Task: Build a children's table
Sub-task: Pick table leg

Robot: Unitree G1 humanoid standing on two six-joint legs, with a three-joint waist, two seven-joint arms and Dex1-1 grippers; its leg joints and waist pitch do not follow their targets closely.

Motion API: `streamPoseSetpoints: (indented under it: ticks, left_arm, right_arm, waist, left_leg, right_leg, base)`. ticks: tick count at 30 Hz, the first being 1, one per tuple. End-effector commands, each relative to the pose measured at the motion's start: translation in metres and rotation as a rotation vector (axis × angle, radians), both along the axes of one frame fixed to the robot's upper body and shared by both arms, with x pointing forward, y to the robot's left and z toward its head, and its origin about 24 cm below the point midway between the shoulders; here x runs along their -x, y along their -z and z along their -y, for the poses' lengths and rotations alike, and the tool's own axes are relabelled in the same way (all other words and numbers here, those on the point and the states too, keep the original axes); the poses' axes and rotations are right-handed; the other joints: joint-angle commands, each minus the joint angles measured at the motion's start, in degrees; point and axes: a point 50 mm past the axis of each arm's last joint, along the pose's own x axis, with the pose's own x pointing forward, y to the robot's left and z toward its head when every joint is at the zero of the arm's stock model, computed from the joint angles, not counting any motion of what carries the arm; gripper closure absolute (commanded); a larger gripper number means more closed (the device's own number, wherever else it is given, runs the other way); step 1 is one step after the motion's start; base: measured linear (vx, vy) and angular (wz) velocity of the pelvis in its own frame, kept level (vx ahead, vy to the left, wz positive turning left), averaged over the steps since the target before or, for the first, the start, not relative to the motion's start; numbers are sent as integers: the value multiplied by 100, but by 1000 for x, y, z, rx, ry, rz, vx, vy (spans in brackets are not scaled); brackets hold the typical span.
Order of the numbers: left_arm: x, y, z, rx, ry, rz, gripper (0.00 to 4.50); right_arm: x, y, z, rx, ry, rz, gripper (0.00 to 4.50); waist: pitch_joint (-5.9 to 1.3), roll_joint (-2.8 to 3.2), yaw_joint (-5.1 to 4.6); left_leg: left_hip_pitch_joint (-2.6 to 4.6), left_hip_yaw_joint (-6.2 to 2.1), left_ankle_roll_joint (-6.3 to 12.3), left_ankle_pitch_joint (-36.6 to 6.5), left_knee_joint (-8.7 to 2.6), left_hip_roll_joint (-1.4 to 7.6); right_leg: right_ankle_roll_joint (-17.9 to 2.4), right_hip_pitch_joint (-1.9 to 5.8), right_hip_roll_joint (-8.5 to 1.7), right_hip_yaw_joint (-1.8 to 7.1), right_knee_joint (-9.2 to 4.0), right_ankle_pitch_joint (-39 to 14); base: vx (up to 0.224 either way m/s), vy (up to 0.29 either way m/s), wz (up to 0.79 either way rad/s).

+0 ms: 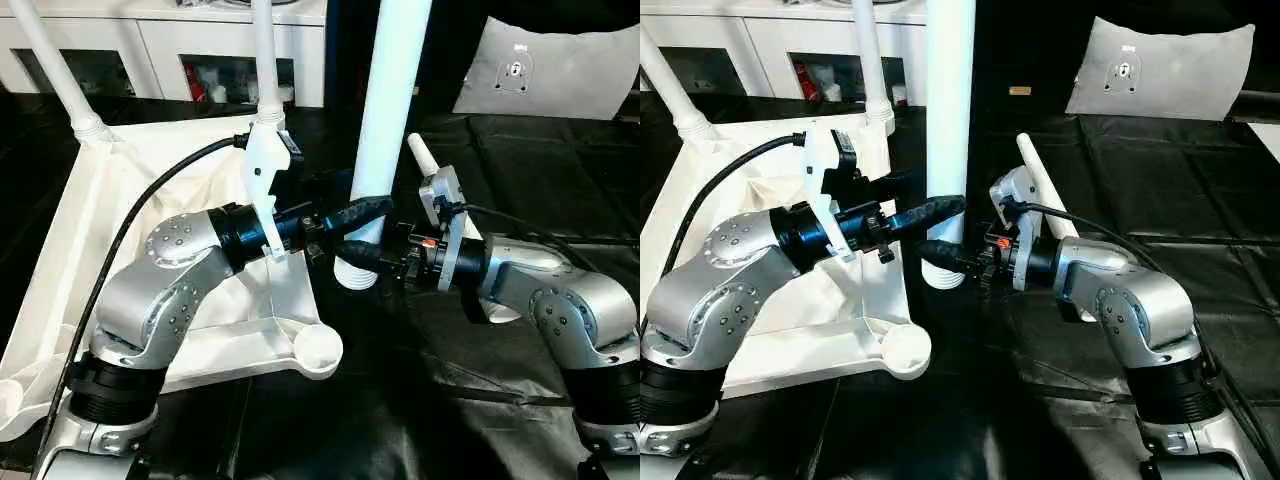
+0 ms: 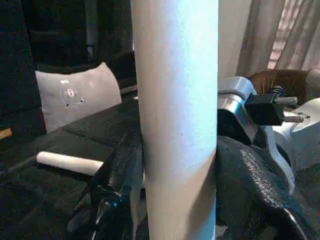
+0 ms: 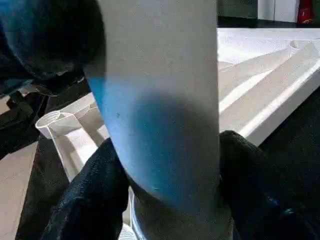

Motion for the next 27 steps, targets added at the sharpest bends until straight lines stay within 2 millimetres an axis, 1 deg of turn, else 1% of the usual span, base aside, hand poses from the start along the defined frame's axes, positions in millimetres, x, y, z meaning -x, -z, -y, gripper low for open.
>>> streamPoseSetpoints:
  ticks: [1,2,3,8,9,11,17,21,23,24,27]
  left_arm:
    - [2,1,2,-10,0,16,262]
    - [0,1,2,-13,-9,18,262]
    - [0,1,2,-14,-11,18,262]
    - [-2,3,0,-21,-29,19,262]
    - [-2,3,0,-21,-32,19,262]
    - [-2,4,0,-19,-34,19,262]
    - [-2,4,1,-19,-29,18,262]
    - [-1,3,3,-11,-21,20,262]
    - [0,3,5,-5,-12,20,262]
    - [0,2,5,-4,-8,20,262]
    - [1,3,6,-5,0,19,262]
  right_arm:
    - [1,-10,0,-5,-11,43,210]
    - [1,-9,0,3,-14,37,189]
    - [2,-8,0,5,-14,35,189]
    - [1,-10,1,-7,5,40,142]
    - [0,-11,2,-14,13,40,142]
    - [-1,-13,4,-28,25,38,135]
    - [1,-13,4,-38,15,29,135]
    - [2,-10,3,-25,11,17,135]
    - [2,-7,2,-20,10,10,135]
    - [2,-7,2,-20,11,8,135]
    - [1,-6,1,-20,15,6,135]
  waist:
    - [-372,-36,0]
    - [-373,-38,-4]
    - [-375,-38,-3]
    - [-381,-29,-5]
    - [-379,-23,-6]
    - [-385,-30,-5]
    - [-394,-36,-5]
    - [-400,-33,1]
    - [-406,-43,0]
    - [-410,-36,4]
    - [-420,-36,5]
  left_leg:
    - [73,-82,343,-72,-382,367]
    - [75,-82,342,-81,-383,368]
    - [75,-83,339,-76,-381,367]
    - [78,-80,350,-43,-375,360]
    - [76,-81,348,-51,-374,359]
    - [79,-81,344,-57,-374,361]
    - [74,-79,380,3,-367,357]
    - [76,-79,381,10,-364,362]
    - [70,-77,391,29,-357,356]
    - [74,-78,394,41,-356,359]
    - [69,-80,432,120,-347,355]
  right_leg:
    - [-1496,330,-533,323,-365,311]
    - [-1493,330,-535,323,-371,298]
    - [-1496,334,-536,322,-366,306]
    - [-1498,330,-528,322,-361,353]
    - [-1499,329,-527,321,-363,355]
    - [-1509,335,-531,323,-360,362]
    - [-1539,341,-528,317,-348,447]
    - [-1549,344,-533,318,-347,429]
    - [-1550,348,-532,319,-345,458]
    - [-1552,348,-535,318,-342,464]
    - [-1563,351,-527,316,-324,592]
  base:
    - [0,0,0]
    - [0,0,0]
    - [0,0,0]
    - [0,0,0]
    - [0,0,0]
    - [0,0,0]
    - [0,0,0]
    - [0,0,0]
    - [0,0,0]
    - [0,0,0]
    - [0,0,0]
